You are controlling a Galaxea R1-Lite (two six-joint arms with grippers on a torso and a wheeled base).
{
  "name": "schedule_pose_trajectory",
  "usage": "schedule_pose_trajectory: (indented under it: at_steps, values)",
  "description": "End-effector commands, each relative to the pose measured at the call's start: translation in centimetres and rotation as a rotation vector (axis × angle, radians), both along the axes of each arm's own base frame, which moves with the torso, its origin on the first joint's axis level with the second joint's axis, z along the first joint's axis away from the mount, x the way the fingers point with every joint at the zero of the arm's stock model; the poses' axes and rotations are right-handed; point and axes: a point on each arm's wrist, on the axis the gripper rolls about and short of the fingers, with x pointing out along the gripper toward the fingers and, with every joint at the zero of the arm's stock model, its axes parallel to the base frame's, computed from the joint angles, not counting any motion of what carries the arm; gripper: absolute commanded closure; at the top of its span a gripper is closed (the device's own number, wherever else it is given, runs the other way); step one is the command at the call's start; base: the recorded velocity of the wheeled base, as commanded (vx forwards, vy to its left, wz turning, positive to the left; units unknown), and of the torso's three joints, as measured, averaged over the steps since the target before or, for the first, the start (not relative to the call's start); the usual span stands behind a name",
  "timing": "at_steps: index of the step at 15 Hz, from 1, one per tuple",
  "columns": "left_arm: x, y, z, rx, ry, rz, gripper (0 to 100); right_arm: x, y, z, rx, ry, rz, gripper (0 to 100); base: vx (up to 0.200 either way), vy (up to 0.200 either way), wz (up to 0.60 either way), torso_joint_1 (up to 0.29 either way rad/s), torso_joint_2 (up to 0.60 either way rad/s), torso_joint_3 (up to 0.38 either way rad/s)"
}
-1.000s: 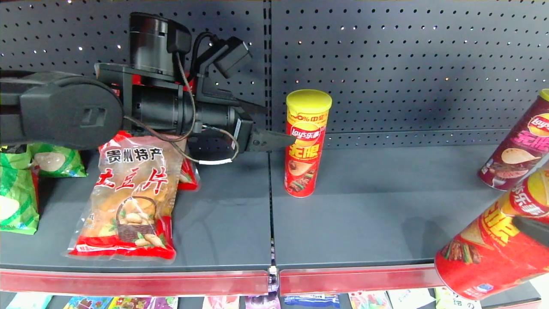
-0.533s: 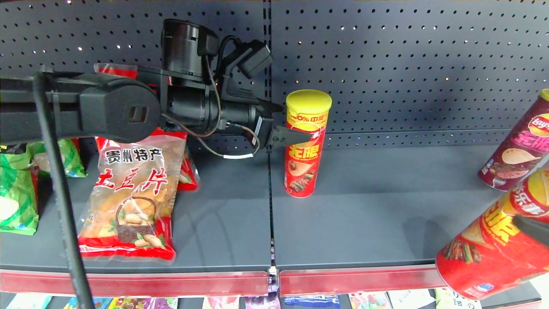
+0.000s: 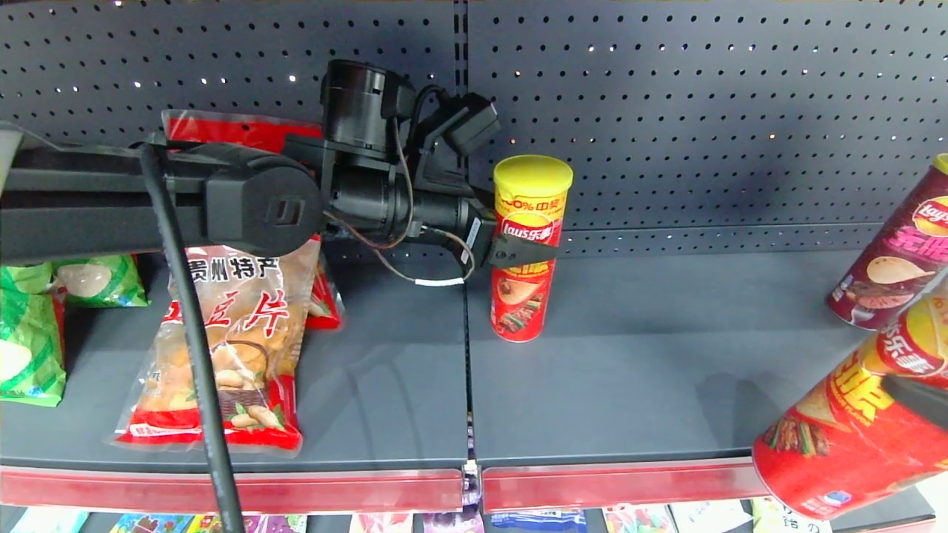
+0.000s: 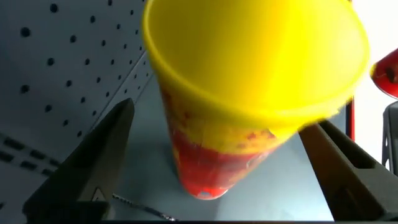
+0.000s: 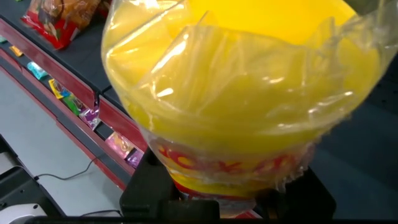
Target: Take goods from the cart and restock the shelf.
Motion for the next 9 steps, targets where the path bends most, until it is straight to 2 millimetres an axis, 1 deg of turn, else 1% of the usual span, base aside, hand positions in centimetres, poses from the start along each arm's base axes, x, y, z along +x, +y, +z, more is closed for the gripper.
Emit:
schedule_pose_trajectory:
  at_steps: [1, 2, 3, 5, 6, 8, 9]
  values:
    - [0.3, -0.5, -0.3, 0.002, 0.003, -0.006, 100, 0.0, 0.0, 0.0, -0.001, 0.001, -0.001, 100, 0.000, 0.000, 0.00, 0.000, 0.00, 0.000]
    - [0.2, -0.7, -0.3, 0.000, 0.003, -0.010, 100, 0.0, 0.0, 0.0, -0.001, 0.001, 0.001, 100, 0.000, 0.000, 0.00, 0.000, 0.00, 0.000]
    - [-0.2, -1.1, -0.4, 0.003, 0.007, -0.025, 100, 0.1, 0.0, -0.1, -0.002, 0.006, 0.001, 100, 0.000, 0.000, 0.00, 0.000, 0.00, 0.000]
    - [-0.7, -1.3, -0.1, -0.001, 0.006, -0.035, 100, 0.1, 0.0, -0.1, -0.002, 0.004, 0.001, 100, 0.000, 0.000, 0.00, 0.000, 0.00, 0.000]
    - [-1.3, -1.0, 0.1, 0.001, 0.009, -0.038, 100, 0.1, 0.0, -0.2, -0.003, 0.007, 0.001, 100, 0.000, 0.000, 0.00, 0.000, 0.00, 0.000]
    - [-3.3, -0.3, 0.3, 0.017, 0.023, -0.036, 100, 0.1, 0.0, -0.1, -0.002, 0.004, 0.001, 100, 0.000, 0.000, 0.00, 0.000, 0.00, 0.000]
    - [-3.8, 0.1, 0.2, 0.024, 0.029, -0.030, 100, 0.1, 0.0, -0.1, -0.002, 0.006, 0.001, 100, 0.000, 0.000, 0.00, 0.000, 0.00, 0.000]
